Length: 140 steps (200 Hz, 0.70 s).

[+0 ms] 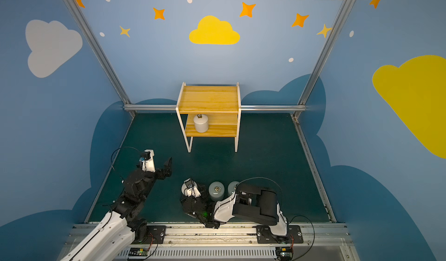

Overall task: Remove the tea canisters from the shelf
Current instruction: Place the tea canister at the center of the board.

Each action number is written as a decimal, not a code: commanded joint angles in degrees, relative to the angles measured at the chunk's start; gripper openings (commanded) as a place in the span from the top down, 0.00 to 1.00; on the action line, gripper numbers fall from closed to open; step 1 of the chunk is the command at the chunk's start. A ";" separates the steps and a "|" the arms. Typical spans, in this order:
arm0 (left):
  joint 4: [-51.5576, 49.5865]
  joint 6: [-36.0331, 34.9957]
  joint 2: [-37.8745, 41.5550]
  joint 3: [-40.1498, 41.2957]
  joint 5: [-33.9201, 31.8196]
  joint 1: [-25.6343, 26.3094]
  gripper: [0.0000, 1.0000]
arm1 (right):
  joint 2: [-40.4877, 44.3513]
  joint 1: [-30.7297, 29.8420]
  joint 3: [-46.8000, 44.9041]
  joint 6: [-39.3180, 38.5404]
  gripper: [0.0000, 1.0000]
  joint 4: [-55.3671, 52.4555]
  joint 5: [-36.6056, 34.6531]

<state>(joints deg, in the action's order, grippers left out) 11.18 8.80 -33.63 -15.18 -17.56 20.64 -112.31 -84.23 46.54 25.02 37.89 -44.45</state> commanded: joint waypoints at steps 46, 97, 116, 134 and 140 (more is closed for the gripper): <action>-0.33 -0.03 0.71 -0.15 0.68 -0.13 0.00 | 2.45 -0.68 -0.49 -2.27 0.10 0.29 -2.03; -0.57 -0.03 0.83 -0.24 0.76 -0.15 0.00 | 3.06 -0.76 -0.80 -4.04 0.09 1.05 -2.49; -0.63 -0.01 0.83 -0.27 0.75 -0.12 0.00 | 3.32 -0.74 -0.80 -4.68 0.09 2.80 -2.49; -0.82 -0.10 0.87 -0.37 0.81 -0.15 0.00 | 3.59 -0.75 -0.97 -4.63 0.08 2.80 -2.58; -0.90 -0.10 1.01 -0.33 0.78 -0.11 0.00 | 3.67 -0.76 -0.94 -4.62 0.08 2.86 -2.66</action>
<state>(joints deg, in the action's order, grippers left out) 10.63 8.82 -33.30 -15.18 -17.34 20.64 -110.76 -84.60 46.28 21.32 38.85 -45.69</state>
